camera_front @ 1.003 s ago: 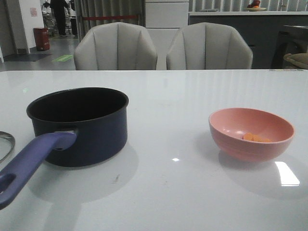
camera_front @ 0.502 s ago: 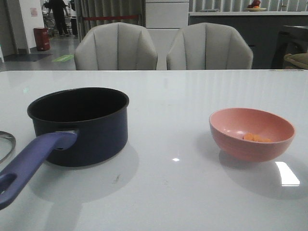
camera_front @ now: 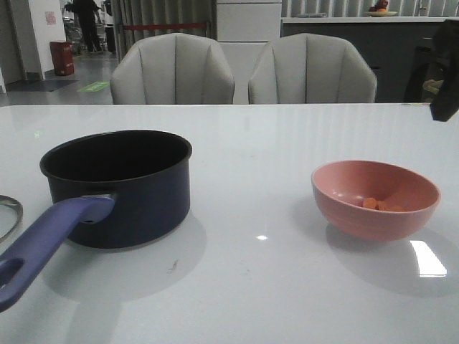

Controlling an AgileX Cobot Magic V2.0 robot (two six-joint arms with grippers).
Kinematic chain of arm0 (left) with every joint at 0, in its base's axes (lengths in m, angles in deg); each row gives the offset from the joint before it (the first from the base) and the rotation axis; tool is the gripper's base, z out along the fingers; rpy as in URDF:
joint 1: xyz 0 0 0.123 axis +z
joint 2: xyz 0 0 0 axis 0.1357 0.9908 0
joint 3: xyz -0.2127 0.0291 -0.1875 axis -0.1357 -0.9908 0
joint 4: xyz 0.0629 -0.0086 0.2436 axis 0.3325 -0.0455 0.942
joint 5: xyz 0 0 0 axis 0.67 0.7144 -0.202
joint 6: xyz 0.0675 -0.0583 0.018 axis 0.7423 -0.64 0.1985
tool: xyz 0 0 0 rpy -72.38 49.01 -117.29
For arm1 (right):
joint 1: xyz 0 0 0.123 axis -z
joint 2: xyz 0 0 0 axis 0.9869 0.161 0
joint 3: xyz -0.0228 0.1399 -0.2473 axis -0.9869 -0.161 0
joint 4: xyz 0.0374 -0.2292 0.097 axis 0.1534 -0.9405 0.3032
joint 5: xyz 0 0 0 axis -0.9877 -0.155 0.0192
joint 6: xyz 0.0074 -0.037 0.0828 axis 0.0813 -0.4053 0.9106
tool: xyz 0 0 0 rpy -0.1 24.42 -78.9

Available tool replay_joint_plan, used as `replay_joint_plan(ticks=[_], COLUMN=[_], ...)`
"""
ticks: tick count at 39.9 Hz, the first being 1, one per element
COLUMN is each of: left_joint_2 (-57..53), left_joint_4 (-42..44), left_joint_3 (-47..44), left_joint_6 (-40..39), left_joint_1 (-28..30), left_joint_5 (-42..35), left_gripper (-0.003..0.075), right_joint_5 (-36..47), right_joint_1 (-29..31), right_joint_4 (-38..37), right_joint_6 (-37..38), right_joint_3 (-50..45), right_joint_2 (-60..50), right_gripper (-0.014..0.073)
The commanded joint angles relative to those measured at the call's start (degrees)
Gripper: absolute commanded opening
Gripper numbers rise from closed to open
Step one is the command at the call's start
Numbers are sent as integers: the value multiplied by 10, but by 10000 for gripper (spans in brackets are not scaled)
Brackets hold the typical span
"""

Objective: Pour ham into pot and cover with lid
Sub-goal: 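Grasp the rim of the pink bowl with the right gripper, then lift the pink bowl and carry it over the saucepan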

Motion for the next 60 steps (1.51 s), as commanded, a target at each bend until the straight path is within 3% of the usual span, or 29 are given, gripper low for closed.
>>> replay_joint_plan(ticks=[1, 17, 20, 26, 29, 40, 48, 60], left_joint_2=[8, 8, 8, 8, 8, 8, 8, 8], left_joint_4=[-6, -6, -6, -6, -6, -6, -6, -6], left_joint_3=[15, 15, 15, 15, 15, 15, 15, 15], left_joint_6=[-1, -1, -1, -1, -1, -1, -1, -1], left_joint_1=[-5, -5, -5, -5, -5, -5, -5, -5], left_joint_5=[-41, -41, -41, -41, -41, -41, -41, -41], left_gripper=[585, 585, 585, 585, 585, 585, 585, 585], right_joint_5=[-3, -31, -37, -41, -40, -36, -100, -149], right_joint_1=[4, 4, 4, 4, 4, 4, -4, -129], right_joint_4=[4, 19, 19, 21, 21, 21, 13, -45], right_joint_6=[-19, -50, -50, -50, -50, -49, -53, -47], right_joint_3=[56, 120, 127, 134, 134, 135, 185, 318], right_joint_2=[44, 189, 204, 216, 218, 216, 204, 157], right_gripper=[545, 525, 444, 122, 153, 136, 136, 136])
